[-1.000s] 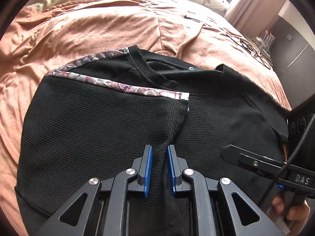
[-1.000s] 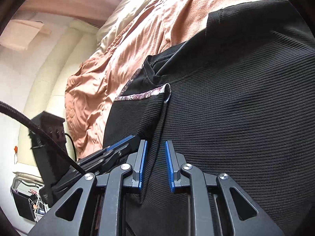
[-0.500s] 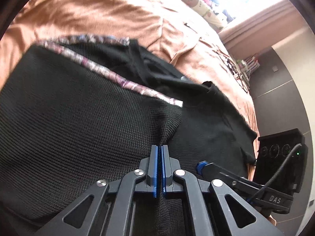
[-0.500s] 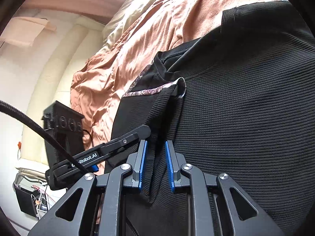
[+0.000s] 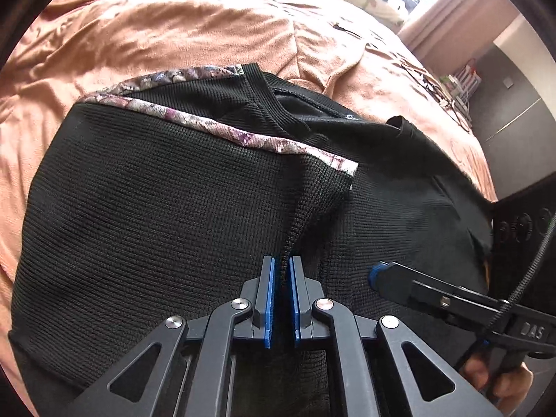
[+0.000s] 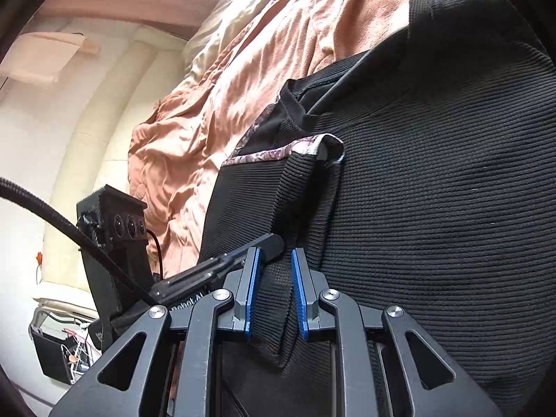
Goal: Fold small clothes
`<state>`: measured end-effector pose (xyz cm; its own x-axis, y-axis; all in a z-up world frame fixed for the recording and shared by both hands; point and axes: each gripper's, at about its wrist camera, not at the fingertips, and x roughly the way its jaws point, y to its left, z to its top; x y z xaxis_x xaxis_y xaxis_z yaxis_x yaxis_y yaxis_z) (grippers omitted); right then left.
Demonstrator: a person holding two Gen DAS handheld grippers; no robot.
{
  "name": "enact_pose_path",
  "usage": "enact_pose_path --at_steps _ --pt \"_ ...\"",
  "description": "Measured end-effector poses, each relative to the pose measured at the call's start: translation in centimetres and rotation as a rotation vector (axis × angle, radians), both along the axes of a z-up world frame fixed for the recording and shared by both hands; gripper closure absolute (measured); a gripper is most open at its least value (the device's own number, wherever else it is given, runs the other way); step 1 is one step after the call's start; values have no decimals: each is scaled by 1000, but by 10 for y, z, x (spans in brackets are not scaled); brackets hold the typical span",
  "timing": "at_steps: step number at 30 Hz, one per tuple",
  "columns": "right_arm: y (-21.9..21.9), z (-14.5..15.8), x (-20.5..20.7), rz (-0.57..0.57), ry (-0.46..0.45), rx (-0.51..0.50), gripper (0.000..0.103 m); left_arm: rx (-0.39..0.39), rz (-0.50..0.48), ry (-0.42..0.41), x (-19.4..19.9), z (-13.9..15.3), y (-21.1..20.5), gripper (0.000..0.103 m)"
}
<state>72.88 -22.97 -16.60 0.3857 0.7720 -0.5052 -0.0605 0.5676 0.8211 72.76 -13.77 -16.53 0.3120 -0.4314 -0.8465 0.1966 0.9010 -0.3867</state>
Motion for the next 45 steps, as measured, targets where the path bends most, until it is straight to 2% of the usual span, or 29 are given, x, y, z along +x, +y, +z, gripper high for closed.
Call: enact_pose_path --at_steps 3,8,11,13,14,24,28,29,31,32,34,35,37,40,45 --pt "6 -3 7 -7 15 -15 87 -38 1 7 -3 1 8 94" --pt "15 -1 19 -23 23 -83 85 -8 -9 1 -4 1 12 94" --pt "18 3 24 -34 19 -94 76 0 -3 3 -2 -4 11 94" --pt "21 8 25 -41 3 -97 61 -8 -1 2 -2 -5 12 94" --pt "22 10 26 -41 -9 -99 59 -10 -1 1 -2 -6 12 94" --pt "42 -1 38 -4 -20 -96 59 -68 5 -6 -1 -13 19 94" --pt "50 -2 41 8 -44 -79 59 -70 5 -8 -1 -13 18 94" --pt "50 -2 40 10 -49 -79 60 -71 6 -7 -1 -13 19 94" --pt "51 0 38 22 -55 -69 75 -82 8 0 -2 -11 20 94" --pt "52 1 37 26 -57 -71 79 -88 10 2 -2 -9 21 94" --pt "51 5 34 28 -66 -103 97 -96 16 0 -4 -5 25 94" --pt "51 7 33 28 -66 -121 101 -102 21 -3 -5 -2 28 94" --pt "48 10 31 28 -62 -139 102 -110 26 -7 -7 4 34 94" --pt "44 17 26 14 -47 -192 103 -82 41 -27 -11 13 47 94" --pt "34 28 23 -49 -30 -279 103 27 111 -31 -10 15 81 94"
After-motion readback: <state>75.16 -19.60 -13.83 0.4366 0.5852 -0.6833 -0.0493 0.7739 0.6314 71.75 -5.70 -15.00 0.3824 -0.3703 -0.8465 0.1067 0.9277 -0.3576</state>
